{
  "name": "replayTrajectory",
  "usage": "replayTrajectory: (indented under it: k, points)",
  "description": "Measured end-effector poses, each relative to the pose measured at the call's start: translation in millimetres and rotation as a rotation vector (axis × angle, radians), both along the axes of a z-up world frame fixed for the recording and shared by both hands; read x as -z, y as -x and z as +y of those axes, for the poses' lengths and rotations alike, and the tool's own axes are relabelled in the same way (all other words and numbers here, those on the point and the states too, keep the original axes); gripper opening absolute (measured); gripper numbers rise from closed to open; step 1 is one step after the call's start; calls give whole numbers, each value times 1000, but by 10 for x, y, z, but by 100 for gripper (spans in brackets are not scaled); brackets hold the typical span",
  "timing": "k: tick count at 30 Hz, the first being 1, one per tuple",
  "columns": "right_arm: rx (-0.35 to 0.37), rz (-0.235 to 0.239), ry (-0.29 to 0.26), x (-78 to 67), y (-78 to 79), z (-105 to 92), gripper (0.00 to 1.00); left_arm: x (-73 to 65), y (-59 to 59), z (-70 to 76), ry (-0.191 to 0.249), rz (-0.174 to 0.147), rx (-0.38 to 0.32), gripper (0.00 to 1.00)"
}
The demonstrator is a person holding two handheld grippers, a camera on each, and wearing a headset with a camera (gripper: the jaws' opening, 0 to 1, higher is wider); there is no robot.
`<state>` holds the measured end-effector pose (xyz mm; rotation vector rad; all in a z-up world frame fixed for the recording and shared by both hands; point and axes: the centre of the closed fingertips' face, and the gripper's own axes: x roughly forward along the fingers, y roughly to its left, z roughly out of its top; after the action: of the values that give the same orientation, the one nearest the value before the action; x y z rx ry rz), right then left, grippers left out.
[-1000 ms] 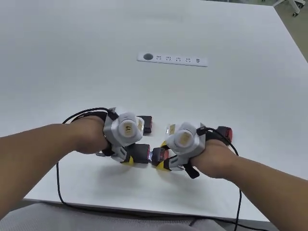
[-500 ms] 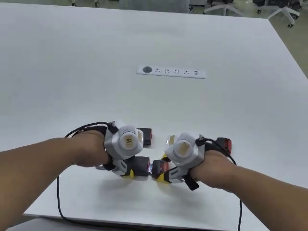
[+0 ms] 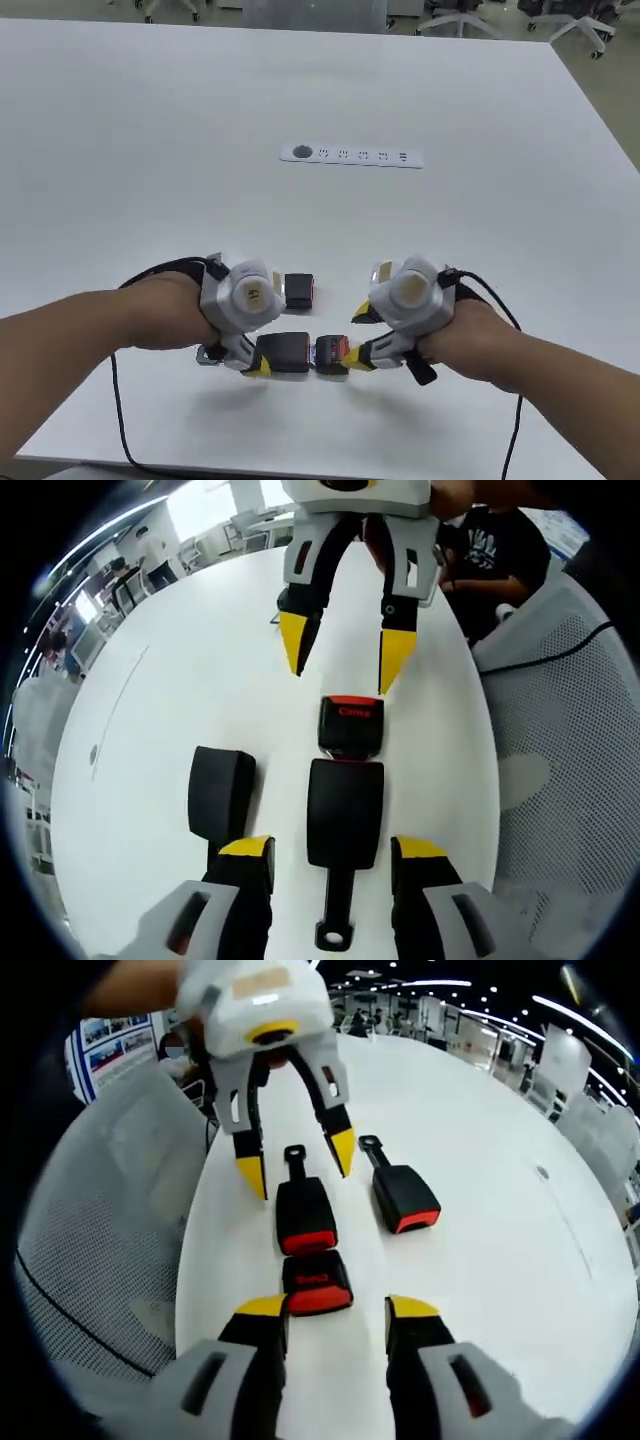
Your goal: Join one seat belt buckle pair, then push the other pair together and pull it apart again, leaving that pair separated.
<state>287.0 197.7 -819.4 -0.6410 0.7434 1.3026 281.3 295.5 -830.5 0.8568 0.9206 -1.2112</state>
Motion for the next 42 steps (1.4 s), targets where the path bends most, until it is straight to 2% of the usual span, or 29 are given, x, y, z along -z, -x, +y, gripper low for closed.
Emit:
replayTrajectory:
  k: [2, 6, 10, 12, 15, 18, 20, 22, 25, 29, 32, 34, 36, 39, 40, 41, 42]
  points:
    - [1, -8, -3, -50, -48, -77, 40, -63, -85, 17, -2, -8, 3, 49]
    - [17, -36, 40, -40, -191, -380, 40, -140, -312, 13, 21, -34, -22, 50]
    - [54, -55, 88, -17, -373, -759, 39, -167, -578, 18, 17, -87, -23, 52]
    - [65, -73, 131, -3, -457, -967, 39, -172, -671, 14, 21, -94, -31, 53]
    - [80, -88, 165, 9, -558, -1199, 39, -147, -823, 13, 18, -105, -39, 53]
    - [114, -93, 205, 35, -661, -1471, 39, -112, -894, -1, 16, -104, -44, 53]
    - [128, -88, 237, 58, -681, -1612, 39, -70, -895, -16, 6, -94, -32, 53]
    - [133, -85, 261, 86, -696, -1708, 40, -10, -872, -30, -14, -87, 11, 53]
    - [145, -73, 276, 126, -726, -1778, 40, 50, -851, -65, -22, -75, 27, 53]
    - [147, -32, 261, 184, -713, -1715, 41, 132, -865, -58, -34, -57, 33, 52]
    - [104, -4, 287, 251, -666, -1672, 40, 164, -892, -12, -54, -47, 22, 50]
    - [81, 7, 289, 280, -651, -1636, 39, 162, -914, -1, -56, -56, 31, 44]
    - [47, 9, 319, 319, -652, -1653, 38, 179, -921, 0, -50, -39, 28, 44]
    - [31, 28, 329, 361, -670, -1668, 35, 210, -889, -12, -44, -18, 32, 41]
    - [20, 37, 334, 367, -668, -1662, 35, 248, -813, -21, -42, 13, 52, 35]
    - [12, 43, 343, 374, -671, -1669, 35, 230, -758, -92, -12, 24, 92, 32]
    - [-3, 45, 351, 376, -671, -1661, 35, 228, -794, -89, -36, 4, 96, 32]
